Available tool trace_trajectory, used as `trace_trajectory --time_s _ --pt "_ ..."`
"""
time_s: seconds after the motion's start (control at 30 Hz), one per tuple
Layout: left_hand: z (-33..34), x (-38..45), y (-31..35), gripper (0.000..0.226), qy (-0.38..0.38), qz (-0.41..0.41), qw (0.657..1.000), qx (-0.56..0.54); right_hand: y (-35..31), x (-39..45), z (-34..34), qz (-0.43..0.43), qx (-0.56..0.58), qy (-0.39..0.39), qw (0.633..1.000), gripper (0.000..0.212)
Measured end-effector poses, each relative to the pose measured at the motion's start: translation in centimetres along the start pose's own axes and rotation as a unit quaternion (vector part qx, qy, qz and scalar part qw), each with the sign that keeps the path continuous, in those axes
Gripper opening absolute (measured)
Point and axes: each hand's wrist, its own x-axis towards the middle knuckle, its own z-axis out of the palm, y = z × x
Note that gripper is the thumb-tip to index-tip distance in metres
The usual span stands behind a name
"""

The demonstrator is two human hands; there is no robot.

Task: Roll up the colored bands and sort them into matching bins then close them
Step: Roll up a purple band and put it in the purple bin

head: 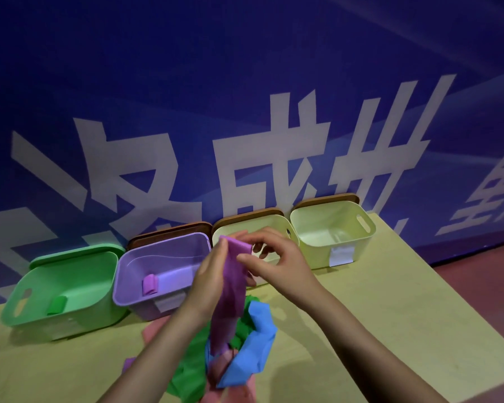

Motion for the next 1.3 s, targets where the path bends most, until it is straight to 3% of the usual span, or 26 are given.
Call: trace_trajectory --time_s 0.17,0.3,0.4,0.5,0.73,1.0,1.3 --pt "0.5 -0.5 -0.7 0.041 -0.054 -0.057 0.997 -0.019 0.9 0.5 -0.4 0.084 0.086 0.043 0.992 0.017" --pt "0.5 -1.0 -1.8 0.025 -0.083 -0.083 0.993 0.002 0.8 1.1 -1.6 0.100 0.100 0.098 0.985 0.013" --pt "0.9 -1.3 -2.0 0.024 -0.089 -0.087 0.992 0.010 1.1 0.8 -1.8 0.094 0.082 0.071 0.990 0.010" --pt "1.0 -1.1 -2.1 0.024 -0.081 -0.089 0.993 0.000 1.3 0.1 -2.1 0.065 0.065 0.044 0.995 0.026" --pt "1.3 -0.9 -2.2 0.028 -0.098 -0.092 0.991 -0.027 1.9 -0.9 -2.8 -0.045 -0.082 0.021 0.995 0.030" --pt "1.5 -0.5 -2.2 0.030 -0.115 -0.069 0.991 -0.029 1.8 -1.5 -3.9 -0.042 -0.133 -0.050 0.989 0.030" --pt "1.8 -0.9 -2.3 0.028 -0.097 -0.071 0.991 -0.052 0.7 -0.7 -2.8 0.003 -0.064 0.051 0.997 0.028"
